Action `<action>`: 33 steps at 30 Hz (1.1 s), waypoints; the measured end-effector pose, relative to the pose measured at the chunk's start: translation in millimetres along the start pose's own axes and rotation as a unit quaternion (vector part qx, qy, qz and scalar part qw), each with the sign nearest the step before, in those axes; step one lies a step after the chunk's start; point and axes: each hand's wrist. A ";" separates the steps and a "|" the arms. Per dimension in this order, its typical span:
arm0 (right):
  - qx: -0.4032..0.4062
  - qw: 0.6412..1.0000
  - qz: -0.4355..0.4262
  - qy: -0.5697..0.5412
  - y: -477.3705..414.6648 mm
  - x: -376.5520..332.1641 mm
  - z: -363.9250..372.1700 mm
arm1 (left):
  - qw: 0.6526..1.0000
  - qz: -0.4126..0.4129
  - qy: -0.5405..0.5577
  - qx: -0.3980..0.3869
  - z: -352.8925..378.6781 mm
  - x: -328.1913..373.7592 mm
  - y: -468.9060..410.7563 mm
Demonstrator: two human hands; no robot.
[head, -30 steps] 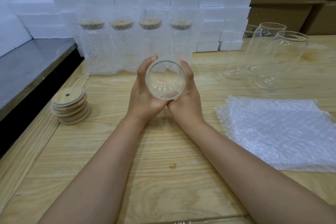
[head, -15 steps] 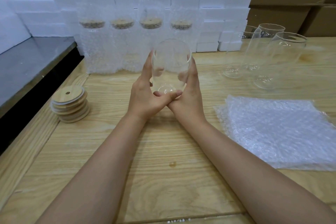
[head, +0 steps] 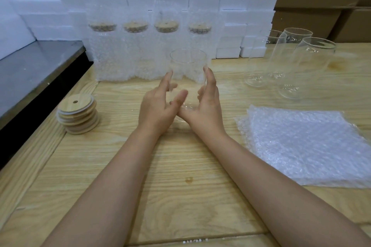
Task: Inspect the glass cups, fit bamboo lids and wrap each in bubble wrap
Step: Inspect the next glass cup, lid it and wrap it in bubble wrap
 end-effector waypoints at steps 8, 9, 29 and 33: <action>-0.007 0.999 0.005 0.037 1.0 -1.5 -1.0 | 0.896 -0.180 -0.315 0.257 -60.0 1.8 -25.5; -0.010 0.999 0.004 0.043 0.9 -2.5 -1.3 | 0.880 -0.241 -0.346 0.220 -71.0 4.3 -29.8; -0.021 0.994 0.019 0.109 -0.3 -5.8 1.1 | 0.939 -0.211 -0.256 0.088 -120.4 14.1 -51.6; -0.017 0.994 0.016 0.109 -0.3 -6.3 1.8 | 0.982 -0.063 0.067 0.163 -95.2 44.3 -42.3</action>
Point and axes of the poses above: each hand's wrist, its own y-axis away from the middle knuckle, its own z-axis out of the palm, x = y × z, and after that the axes turned 15 degrees about -z, right-handed
